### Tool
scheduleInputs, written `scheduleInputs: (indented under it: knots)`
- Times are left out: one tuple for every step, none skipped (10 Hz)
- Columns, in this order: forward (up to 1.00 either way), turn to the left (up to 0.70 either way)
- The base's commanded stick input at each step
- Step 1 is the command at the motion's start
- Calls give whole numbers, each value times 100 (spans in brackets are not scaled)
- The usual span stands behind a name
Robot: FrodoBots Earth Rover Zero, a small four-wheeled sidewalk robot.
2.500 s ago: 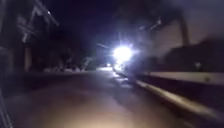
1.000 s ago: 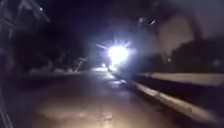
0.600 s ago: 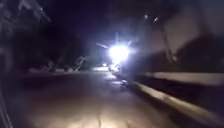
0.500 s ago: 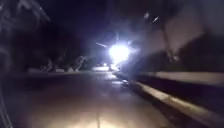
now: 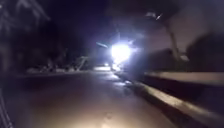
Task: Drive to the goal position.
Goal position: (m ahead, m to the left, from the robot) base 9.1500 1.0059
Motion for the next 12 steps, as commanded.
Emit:
scheduleInputs:
  knots:
    - [70, 0]
    - [70, 0]
    - [70, 0]
    - [70, 0]
    - [70, 0]
    - [70, 0]
    - [70, 0]
    - [70, 0]
    - [70, 0]
    - [70, 0]
    - [70, 0]
    - [70, 0]
